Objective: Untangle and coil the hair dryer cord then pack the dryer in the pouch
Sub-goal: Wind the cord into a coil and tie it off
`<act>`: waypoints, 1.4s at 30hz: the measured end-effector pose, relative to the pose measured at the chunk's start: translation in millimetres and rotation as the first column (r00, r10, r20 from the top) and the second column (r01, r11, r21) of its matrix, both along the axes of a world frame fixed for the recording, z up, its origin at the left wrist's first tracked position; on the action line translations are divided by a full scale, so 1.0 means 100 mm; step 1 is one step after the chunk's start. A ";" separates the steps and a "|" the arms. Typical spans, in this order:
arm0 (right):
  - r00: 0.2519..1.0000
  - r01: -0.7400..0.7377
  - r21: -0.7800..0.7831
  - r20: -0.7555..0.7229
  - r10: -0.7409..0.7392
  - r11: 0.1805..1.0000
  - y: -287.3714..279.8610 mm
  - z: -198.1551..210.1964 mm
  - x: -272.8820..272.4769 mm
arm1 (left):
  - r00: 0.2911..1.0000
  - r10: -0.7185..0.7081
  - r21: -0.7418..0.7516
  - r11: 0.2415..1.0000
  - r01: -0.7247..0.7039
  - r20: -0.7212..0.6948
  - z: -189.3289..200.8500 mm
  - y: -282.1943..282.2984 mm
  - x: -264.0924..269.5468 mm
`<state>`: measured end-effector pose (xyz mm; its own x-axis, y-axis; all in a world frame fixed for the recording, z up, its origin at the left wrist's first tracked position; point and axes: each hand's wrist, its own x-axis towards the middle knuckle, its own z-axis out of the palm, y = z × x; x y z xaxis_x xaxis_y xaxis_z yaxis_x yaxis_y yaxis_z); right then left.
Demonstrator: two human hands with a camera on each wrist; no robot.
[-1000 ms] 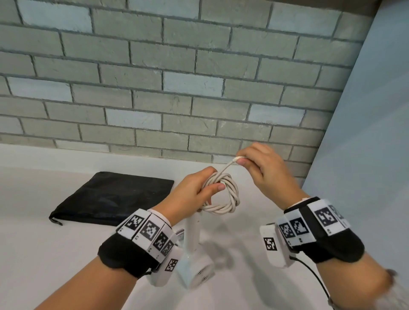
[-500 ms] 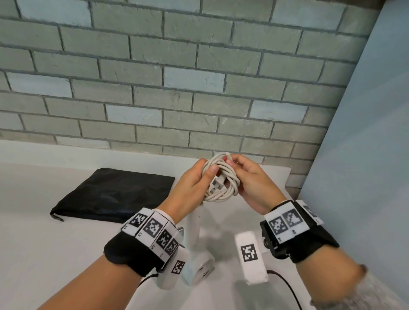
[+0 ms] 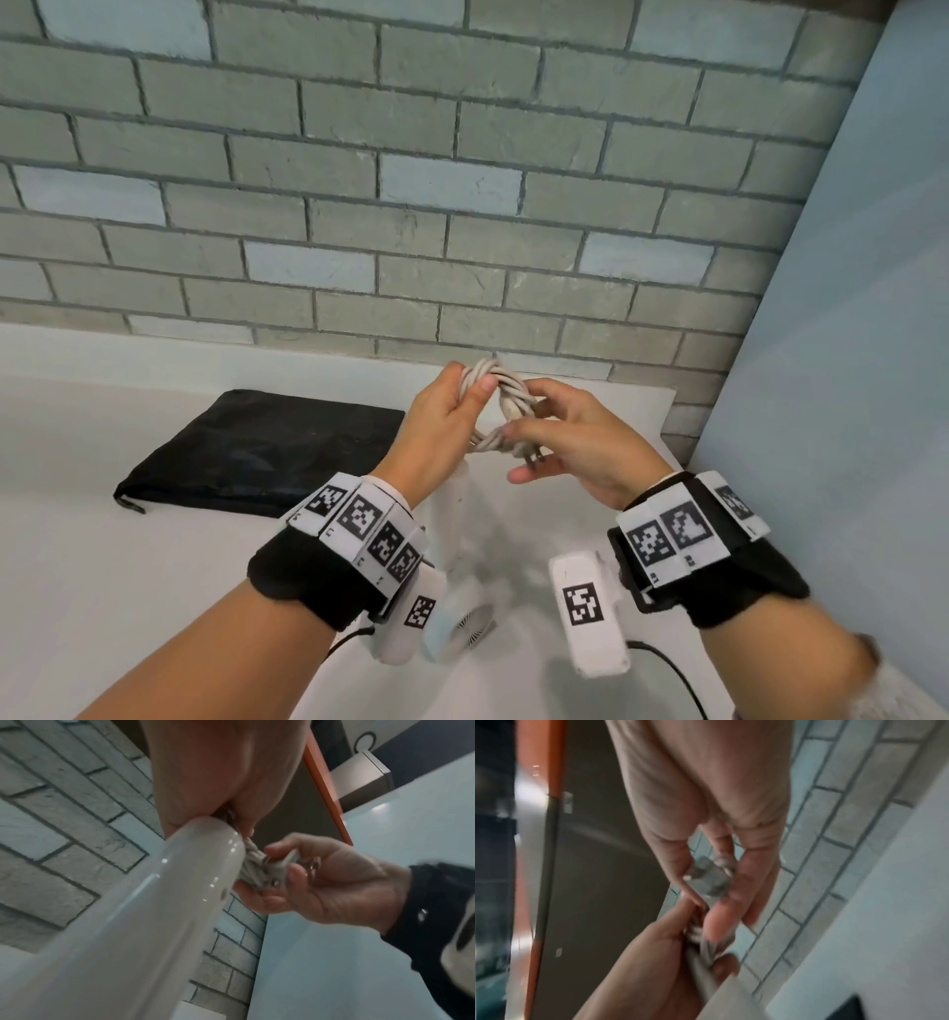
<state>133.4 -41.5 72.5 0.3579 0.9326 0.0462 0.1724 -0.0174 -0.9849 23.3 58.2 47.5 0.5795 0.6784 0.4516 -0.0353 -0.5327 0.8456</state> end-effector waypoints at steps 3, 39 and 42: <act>0.969 0.096 0.003 0.228 -0.094 0.995 -0.07 0.03 0.09 | 0.999 0.017 -0.123 0.992 -0.013 0.035 0.02 0.04 -0.04; 0.212 -0.005 -0.129 0.969 0.127 0.992 0.10 -1.16 0.08 | 0.980 -0.137 -0.766 0.643 -0.021 -0.142 -0.41 0.34 -0.73; 0.128 0.004 -0.250 0.960 0.248 0.968 0.08 -1.33 0.06 | 0.943 -0.231 -0.847 0.524 -0.088 -0.241 -0.71 0.35 -0.69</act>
